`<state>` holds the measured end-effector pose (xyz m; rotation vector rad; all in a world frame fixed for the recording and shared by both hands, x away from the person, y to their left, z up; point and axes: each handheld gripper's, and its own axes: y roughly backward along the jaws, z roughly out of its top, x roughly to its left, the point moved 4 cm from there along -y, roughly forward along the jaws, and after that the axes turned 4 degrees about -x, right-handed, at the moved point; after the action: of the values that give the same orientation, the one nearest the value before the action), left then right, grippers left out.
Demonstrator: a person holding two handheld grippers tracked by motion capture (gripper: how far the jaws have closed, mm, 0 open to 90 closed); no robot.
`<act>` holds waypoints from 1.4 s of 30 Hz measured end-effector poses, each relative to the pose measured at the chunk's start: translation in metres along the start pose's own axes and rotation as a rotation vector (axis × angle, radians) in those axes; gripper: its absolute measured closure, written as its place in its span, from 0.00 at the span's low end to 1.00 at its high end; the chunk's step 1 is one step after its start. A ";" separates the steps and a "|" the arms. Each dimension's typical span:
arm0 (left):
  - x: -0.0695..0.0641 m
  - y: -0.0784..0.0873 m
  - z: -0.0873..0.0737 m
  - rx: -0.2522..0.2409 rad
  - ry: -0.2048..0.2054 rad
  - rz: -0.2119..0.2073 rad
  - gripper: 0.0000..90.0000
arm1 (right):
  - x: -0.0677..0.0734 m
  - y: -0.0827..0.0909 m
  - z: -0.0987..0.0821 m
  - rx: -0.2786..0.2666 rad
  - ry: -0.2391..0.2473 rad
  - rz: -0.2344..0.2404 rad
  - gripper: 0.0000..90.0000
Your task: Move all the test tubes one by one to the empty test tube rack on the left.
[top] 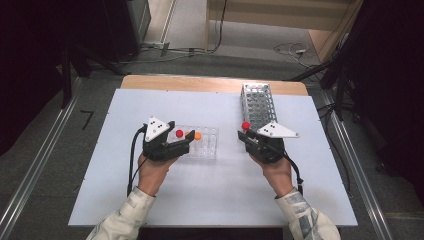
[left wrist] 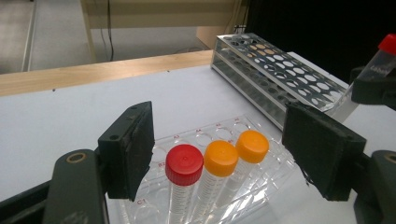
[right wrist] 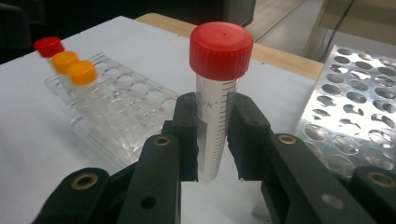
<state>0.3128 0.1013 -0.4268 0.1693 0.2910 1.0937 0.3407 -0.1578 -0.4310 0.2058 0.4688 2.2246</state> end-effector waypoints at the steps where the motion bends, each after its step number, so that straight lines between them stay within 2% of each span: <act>1: -0.001 0.000 0.000 0.001 -0.003 -0.004 0.29 | 0.002 0.001 -0.001 0.002 0.002 0.012 0.79; 9: -0.016 0.002 0.002 -0.006 -0.020 -0.044 0.29 | 0.015 -0.001 -0.015 0.040 0.024 0.063 0.79; 14: -0.027 0.002 0.001 0.001 -0.034 -0.078 0.29 | 0.032 -0.005 -0.019 0.058 0.069 0.107 0.79; 17: -0.034 0.002 0.000 0.006 -0.042 -0.100 0.30 | 0.042 -0.008 -0.023 0.068 0.071 0.129 0.79; 22: -0.048 0.003 0.000 0.009 -0.061 -0.151 0.32 | 0.056 -0.013 -0.026 0.077 0.091 0.171 0.79; 25: -0.060 0.002 -0.003 0.022 -0.083 -0.197 0.35 | 0.065 -0.014 -0.027 0.077 0.097 0.193 0.79; 29: -0.070 -0.002 -0.009 0.058 -0.117 -0.259 0.44 | 0.071 -0.018 -0.027 0.075 0.103 0.205 0.79; 31: -0.071 -0.003 -0.012 0.066 -0.115 -0.277 0.53 | 0.074 -0.018 -0.026 0.074 0.107 0.213 0.79; 35: -0.072 -0.005 -0.015 0.076 -0.114 -0.292 0.68 | 0.076 -0.017 -0.024 0.067 0.112 0.219 0.79; 42: -0.072 -0.006 -0.017 0.084 -0.122 -0.287 0.76 | 0.075 -0.016 -0.024 0.063 0.106 0.221 0.79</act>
<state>0.2820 0.0343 -0.4342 0.2603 0.2431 0.7837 0.2969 -0.0968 -0.4601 0.1803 0.5990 2.4476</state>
